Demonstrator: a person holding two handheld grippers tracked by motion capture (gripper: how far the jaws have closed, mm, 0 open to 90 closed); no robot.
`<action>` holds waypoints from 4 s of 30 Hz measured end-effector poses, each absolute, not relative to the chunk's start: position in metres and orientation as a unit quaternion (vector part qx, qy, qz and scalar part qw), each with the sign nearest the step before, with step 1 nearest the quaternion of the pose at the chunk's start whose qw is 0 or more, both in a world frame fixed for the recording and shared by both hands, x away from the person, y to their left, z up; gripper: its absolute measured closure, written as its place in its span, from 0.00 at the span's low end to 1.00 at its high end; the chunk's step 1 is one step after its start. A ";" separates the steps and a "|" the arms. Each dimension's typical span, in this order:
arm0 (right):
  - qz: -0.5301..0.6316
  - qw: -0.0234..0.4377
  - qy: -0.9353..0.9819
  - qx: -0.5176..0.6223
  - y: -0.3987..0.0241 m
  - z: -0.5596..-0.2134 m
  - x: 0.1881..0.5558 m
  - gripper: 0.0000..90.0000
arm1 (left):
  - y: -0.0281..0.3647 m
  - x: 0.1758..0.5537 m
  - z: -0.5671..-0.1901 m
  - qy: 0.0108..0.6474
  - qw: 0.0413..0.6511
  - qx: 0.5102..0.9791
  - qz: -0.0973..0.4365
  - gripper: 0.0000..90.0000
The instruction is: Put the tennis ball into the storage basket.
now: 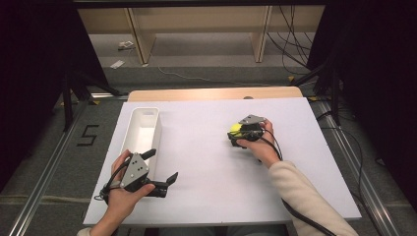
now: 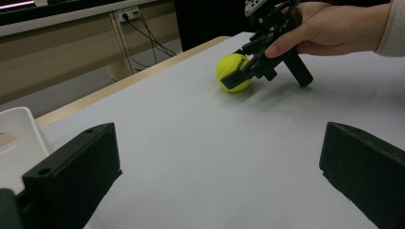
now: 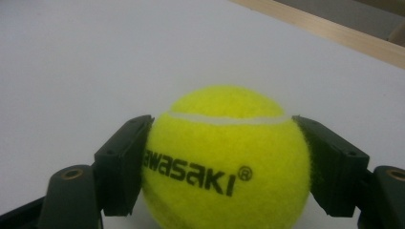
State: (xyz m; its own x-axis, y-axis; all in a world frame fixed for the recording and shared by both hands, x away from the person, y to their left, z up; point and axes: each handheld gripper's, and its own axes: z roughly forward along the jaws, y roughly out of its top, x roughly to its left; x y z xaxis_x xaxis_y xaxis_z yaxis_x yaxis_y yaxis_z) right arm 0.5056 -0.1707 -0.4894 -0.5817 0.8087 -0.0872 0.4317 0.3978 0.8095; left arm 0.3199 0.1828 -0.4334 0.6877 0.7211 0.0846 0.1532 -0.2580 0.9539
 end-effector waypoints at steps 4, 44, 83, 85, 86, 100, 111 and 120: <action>0.389 0.240 0.799 0.391 -0.171 -0.489 0.505 0.29 | 0.183 0.320 -0.433 0.293 0.534 0.747 0.266 0.00; 0.426 0.246 0.778 0.391 -0.175 -0.467 0.496 0.29 | 0.183 0.320 -0.433 0.291 0.535 0.747 0.266 0.00; 0.457 0.246 0.768 0.376 -0.170 -0.447 0.487 0.29 | 0.183 0.320 -0.433 0.291 0.535 0.747 0.267 0.00; 0.459 0.245 0.767 0.375 -0.170 -0.446 0.486 0.29 | 0.183 0.319 -0.433 0.292 0.535 0.747 0.266 0.00; 0.460 0.245 0.767 0.375 -0.170 -0.445 0.486 0.29 | 0.183 0.319 -0.433 0.292 0.535 0.747 0.266 0.00; 0.471 0.246 0.764 0.365 -0.166 -0.438 0.480 0.29 | 0.184 0.320 -0.433 0.291 0.535 0.747 0.268 0.00; 0.477 0.243 0.765 0.358 -0.163 -0.434 0.476 0.29 | 0.185 0.320 -0.433 0.291 0.535 0.747 0.267 0.00; 0.484 0.240 0.765 0.351 -0.159 -0.431 0.473 0.29 | 0.186 0.323 -0.435 0.286 0.535 0.750 0.263 0.00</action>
